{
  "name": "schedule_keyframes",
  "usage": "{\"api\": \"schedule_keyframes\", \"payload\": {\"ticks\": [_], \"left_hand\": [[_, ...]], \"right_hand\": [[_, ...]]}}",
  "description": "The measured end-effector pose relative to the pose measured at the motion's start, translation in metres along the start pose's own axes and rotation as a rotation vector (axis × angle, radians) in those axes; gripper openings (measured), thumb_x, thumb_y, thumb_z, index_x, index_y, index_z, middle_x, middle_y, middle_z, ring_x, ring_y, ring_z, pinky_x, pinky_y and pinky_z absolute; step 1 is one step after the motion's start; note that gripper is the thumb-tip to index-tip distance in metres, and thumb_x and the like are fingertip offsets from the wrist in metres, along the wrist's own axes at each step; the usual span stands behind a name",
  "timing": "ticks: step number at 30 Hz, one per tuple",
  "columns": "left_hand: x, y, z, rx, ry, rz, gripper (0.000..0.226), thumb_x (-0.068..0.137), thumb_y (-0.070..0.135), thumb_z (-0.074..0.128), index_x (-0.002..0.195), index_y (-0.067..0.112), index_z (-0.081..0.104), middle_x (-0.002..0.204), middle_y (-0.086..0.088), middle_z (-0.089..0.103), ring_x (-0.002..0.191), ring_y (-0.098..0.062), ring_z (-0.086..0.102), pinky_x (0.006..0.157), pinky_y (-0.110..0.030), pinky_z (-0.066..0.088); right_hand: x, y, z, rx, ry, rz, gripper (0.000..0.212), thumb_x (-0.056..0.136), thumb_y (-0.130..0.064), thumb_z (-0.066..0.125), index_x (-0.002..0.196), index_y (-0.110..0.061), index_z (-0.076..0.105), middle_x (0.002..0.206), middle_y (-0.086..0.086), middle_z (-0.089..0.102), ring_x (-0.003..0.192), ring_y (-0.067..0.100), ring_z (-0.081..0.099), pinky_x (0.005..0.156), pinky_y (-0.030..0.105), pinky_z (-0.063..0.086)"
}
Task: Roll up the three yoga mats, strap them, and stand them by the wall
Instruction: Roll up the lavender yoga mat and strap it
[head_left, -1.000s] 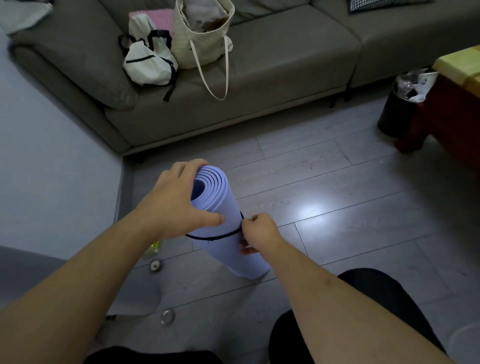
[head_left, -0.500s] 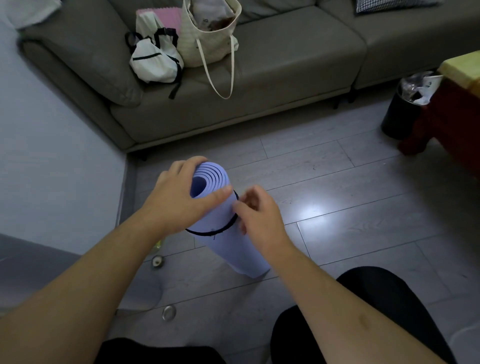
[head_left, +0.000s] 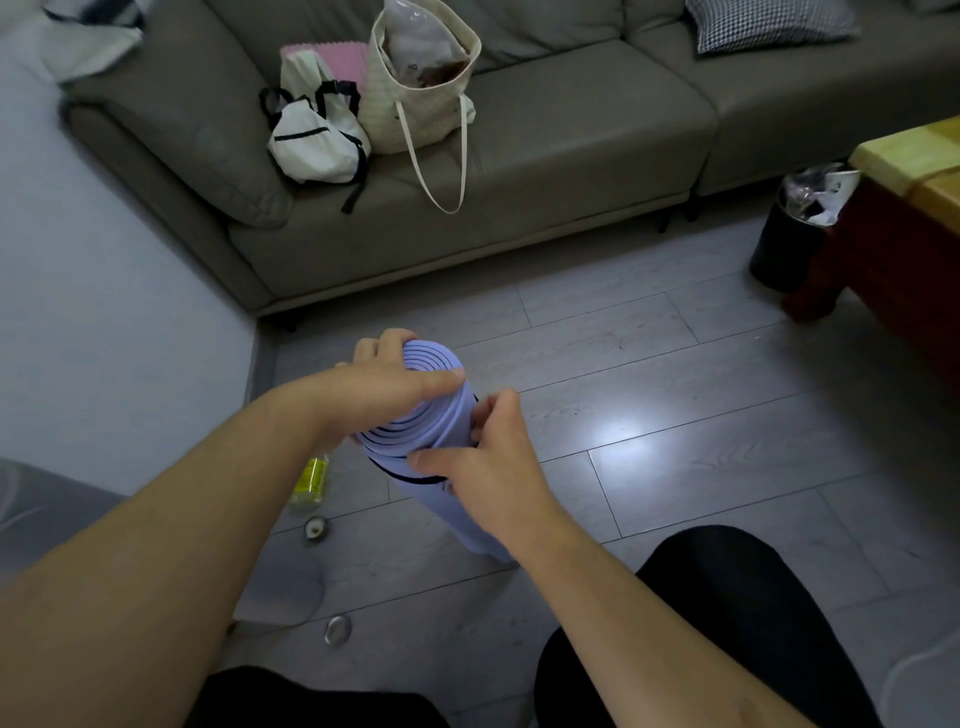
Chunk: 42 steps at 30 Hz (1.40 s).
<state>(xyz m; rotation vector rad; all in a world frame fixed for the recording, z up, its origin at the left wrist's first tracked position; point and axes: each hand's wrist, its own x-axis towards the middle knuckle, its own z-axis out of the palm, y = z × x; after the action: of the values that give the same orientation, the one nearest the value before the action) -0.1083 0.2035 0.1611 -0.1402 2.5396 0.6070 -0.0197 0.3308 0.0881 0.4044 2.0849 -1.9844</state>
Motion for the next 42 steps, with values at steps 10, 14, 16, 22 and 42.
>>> {"api": "schedule_keyframes", "payload": {"ticks": [10,14,16,22,42], "left_hand": [[-0.018,0.023,0.022,-0.089,0.034,-0.145,0.097,0.088,0.078,0.058,0.161,0.032,0.013,0.159,-0.003,0.018,0.138,-0.042,0.039,0.095,-0.064,0.055],[-0.016,0.015,0.029,-0.069,0.063,-0.159,0.101,0.087,0.081,0.055,0.162,0.029,0.011,0.162,-0.006,0.016,0.145,-0.043,0.031,0.106,-0.065,0.047],[-0.017,0.012,0.034,-0.042,0.097,-0.161,0.101,0.088,0.083,0.050,0.162,0.026,0.011,0.163,-0.009,0.016,0.148,-0.044,0.028,0.116,-0.062,0.037],[-0.024,0.020,0.040,0.007,0.170,-0.164,0.097,0.094,0.079,0.044,0.164,0.021,0.009,0.165,-0.013,0.015,0.150,-0.043,0.022,0.120,-0.056,0.029],[-0.040,0.002,0.033,0.117,0.150,-0.126,0.128,0.067,0.090,0.066,0.161,0.024,0.007,0.158,-0.007,0.019,0.147,-0.038,0.021,0.117,-0.051,0.031]], "right_hand": [[-0.039,-0.020,0.023,0.293,0.010,0.427,0.039,0.105,-0.027,0.047,0.099,0.006,0.068,0.077,0.018,0.076,0.053,0.031,0.071,0.050,0.039,0.062],[-0.049,-0.028,0.024,0.404,0.011,0.486,0.030,0.107,-0.015,0.047,0.098,0.006,0.066,0.053,0.006,0.066,0.040,0.017,0.061,0.039,0.025,0.050],[-0.048,-0.031,0.023,0.452,-0.014,0.527,0.028,0.108,-0.014,0.045,0.106,0.005,0.066,0.049,0.004,0.065,0.038,0.014,0.060,0.037,0.021,0.047],[-0.048,-0.034,0.019,0.318,-0.008,0.409,0.024,0.106,-0.018,0.050,0.106,0.000,0.066,0.072,0.011,0.075,0.050,0.017,0.067,0.044,0.025,0.052],[0.005,0.018,-0.024,0.223,0.092,0.268,0.021,0.102,-0.032,0.058,0.100,-0.012,0.063,0.084,0.010,0.065,0.059,0.022,0.060,0.051,0.031,0.049]]}}
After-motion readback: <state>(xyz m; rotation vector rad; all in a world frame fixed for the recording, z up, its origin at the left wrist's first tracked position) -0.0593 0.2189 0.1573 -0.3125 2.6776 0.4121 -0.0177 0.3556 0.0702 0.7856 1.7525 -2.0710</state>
